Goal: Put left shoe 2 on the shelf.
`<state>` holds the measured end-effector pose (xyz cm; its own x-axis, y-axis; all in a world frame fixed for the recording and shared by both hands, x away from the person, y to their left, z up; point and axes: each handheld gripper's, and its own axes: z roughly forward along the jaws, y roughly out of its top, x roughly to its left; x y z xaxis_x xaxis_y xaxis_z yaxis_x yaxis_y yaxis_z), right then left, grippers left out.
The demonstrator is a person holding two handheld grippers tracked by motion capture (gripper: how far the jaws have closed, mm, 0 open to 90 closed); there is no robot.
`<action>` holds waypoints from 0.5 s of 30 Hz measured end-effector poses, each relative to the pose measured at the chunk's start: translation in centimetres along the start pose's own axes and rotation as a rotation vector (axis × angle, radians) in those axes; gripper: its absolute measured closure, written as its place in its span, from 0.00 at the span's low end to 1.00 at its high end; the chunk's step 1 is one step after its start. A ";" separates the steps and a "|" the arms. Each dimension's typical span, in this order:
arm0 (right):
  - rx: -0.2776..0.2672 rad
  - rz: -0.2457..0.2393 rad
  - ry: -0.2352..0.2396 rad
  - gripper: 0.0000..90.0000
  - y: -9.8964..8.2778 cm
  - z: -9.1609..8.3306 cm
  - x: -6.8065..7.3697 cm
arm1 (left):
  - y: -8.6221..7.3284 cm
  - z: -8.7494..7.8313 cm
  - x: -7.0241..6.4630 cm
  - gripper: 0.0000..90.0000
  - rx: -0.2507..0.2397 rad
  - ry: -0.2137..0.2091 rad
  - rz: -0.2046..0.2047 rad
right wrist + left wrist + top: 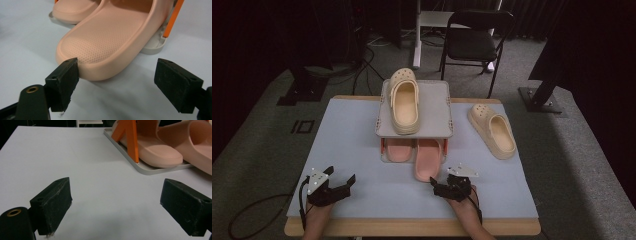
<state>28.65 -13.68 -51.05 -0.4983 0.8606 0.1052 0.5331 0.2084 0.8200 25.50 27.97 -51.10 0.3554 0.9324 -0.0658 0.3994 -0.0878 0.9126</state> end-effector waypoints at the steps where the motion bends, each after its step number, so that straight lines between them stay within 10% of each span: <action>1: 0.000 0.000 0.000 0.21 0.0 0.0 0.0 | 0.0 0.0 0.0 0.11 0.000 0.000 0.000; 15: -0.009 0.010 -0.052 0.22 1.2 1.7 -1.1 | 0.0 0.0 0.1 0.11 0.002 -0.001 0.000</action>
<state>30.98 -13.55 -51.10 -0.4567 0.8857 0.0838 0.5311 0.1958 0.8244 25.52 28.03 -51.14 0.3564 0.9320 -0.0666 0.4014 -0.0884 0.9116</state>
